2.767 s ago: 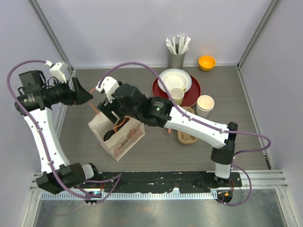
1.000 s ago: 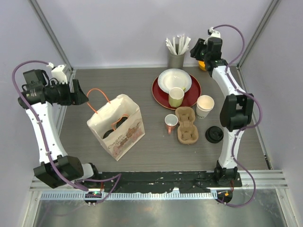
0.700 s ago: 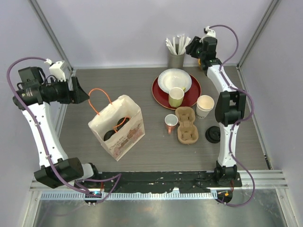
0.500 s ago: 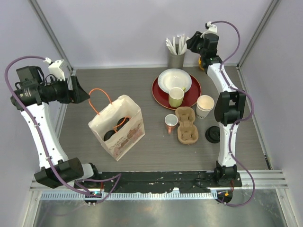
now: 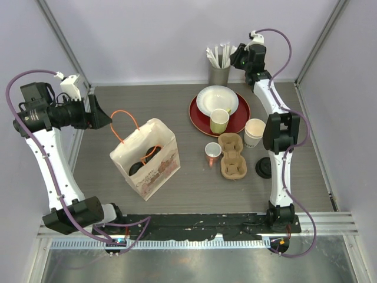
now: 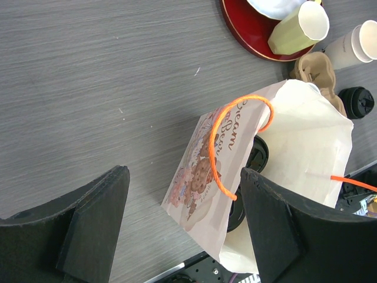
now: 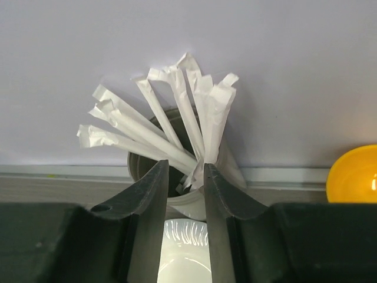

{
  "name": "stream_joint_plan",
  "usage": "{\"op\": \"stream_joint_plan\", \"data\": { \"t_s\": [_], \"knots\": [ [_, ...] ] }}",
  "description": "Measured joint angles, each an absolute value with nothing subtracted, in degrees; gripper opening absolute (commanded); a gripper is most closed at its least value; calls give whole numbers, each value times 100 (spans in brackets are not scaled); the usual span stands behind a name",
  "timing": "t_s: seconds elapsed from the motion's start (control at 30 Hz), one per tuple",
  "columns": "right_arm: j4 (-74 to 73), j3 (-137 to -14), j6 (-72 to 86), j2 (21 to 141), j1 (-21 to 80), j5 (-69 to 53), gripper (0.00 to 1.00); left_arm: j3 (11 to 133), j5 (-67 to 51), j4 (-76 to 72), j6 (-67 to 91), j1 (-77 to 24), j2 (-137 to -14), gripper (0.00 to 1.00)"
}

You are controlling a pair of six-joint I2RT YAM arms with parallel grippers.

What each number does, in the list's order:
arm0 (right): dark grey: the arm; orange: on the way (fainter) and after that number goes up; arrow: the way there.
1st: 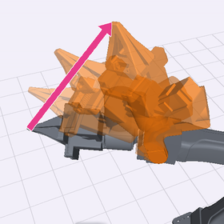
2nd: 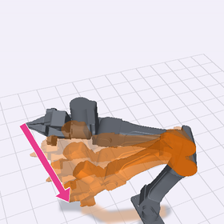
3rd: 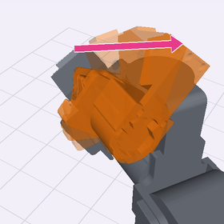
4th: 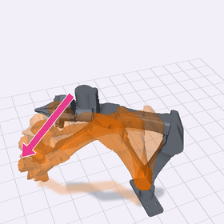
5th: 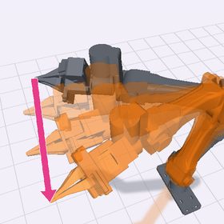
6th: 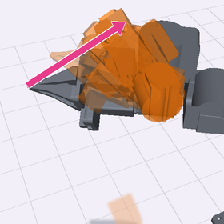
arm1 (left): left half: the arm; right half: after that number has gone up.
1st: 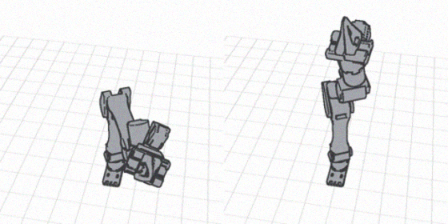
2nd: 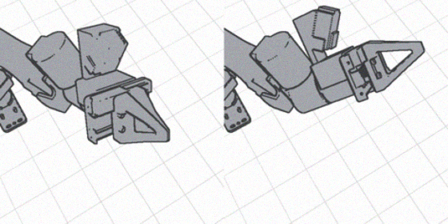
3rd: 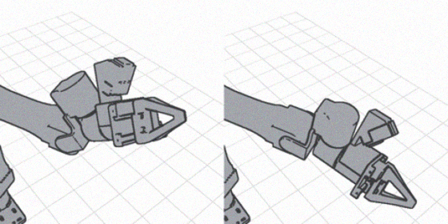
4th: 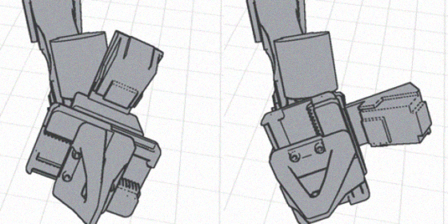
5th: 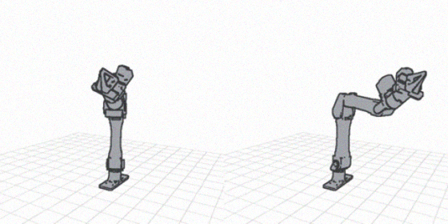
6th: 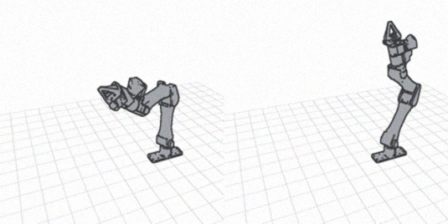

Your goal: Pack the takeout coffee

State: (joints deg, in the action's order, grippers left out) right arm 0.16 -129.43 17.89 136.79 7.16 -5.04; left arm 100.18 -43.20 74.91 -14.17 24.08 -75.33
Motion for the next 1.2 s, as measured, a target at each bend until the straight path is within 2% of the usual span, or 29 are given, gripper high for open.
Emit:
{"op": "stream_joint_plan", "data": {
  "t_s": [0.03,0.1,0.13,0.3,0.8,1.2],
  "knots": [
    [-36,-12943,1752,13703,740,-491,25,10018,-4322,7491,-1417,2408,-7535,80],
    [-117,-12943,1678,13729,781,-454,17,10018,-4329,7491,-1417,2408,-7540,80],
    [-143,-12943,1653,13732,786,-440,10,10018,-4333,7491,-1420,2408,-7540,80],
    [-180,-12943,1544,13732,827,-364,1,10018,-4333,7491,-1426,2408,-7540,80],
    [-32,-12724,1146,13598,819,-172,1,10018,-4333,7496,-1546,2408,-7575,80],
    [495,-12158,1044,12070,827,-342,1,10016,-4333,7531,-1559,2408,-7575,80]
  ]
}}
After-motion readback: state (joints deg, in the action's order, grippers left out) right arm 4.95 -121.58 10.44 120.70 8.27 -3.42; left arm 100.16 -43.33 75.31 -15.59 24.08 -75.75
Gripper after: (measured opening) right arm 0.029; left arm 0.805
